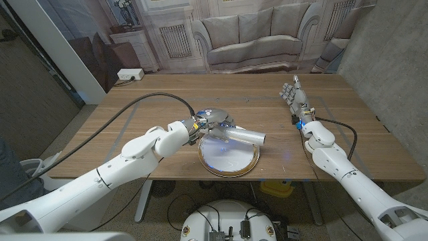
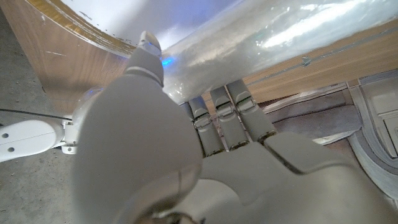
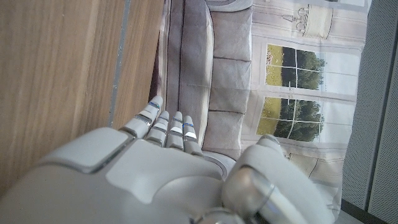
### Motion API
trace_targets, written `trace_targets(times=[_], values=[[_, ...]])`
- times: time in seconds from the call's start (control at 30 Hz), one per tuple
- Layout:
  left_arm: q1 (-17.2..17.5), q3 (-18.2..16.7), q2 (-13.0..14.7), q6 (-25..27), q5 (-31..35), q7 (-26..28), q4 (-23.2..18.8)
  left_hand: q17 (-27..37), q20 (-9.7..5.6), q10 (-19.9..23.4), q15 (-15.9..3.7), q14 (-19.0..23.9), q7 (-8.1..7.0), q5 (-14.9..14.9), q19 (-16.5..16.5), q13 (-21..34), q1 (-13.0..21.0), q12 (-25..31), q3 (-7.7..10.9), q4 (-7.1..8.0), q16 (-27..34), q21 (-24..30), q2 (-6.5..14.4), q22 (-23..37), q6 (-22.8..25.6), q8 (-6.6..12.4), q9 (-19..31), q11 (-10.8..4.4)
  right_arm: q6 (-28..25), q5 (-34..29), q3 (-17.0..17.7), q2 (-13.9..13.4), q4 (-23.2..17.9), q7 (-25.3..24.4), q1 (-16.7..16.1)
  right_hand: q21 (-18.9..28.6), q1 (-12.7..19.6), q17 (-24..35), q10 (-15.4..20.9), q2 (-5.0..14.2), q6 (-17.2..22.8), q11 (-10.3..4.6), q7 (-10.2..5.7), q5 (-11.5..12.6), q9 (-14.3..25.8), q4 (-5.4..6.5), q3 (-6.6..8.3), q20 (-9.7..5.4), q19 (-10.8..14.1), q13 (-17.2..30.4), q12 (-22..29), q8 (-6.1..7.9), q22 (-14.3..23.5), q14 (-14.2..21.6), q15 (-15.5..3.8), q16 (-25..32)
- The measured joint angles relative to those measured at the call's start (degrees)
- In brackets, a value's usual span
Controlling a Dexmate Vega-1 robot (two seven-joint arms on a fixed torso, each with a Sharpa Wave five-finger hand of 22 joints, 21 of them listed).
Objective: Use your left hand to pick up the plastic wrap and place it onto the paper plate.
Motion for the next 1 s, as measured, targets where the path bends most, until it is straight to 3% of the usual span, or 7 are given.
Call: trace_targets(times=[1.0], values=[[1.08, 3.48, -1.72, 3.78, 8.85, -0.11, -0.40, 0.53, -0.01, 0.08, 0.10, 0.10, 0.00, 0.05, -0.39, 0.49, 0.00, -0.22, -0.02, 0.02, 0.31, 0.00, 0.00, -0.01, 0.00, 0.00, -0.03, -0.08, -0.60, 0.89, 0.41, -0.69, -0.61, 0.45, -0.81, -0.45, 0.00, 0.00, 0.00, 0.00, 0.00, 0.00, 0.00, 0.00, 0.00, 0.25, -0.23, 0.00, -0.01, 0.00, 0.00, 0.00, 0.00, 0.00, 0.00, 0.00]])
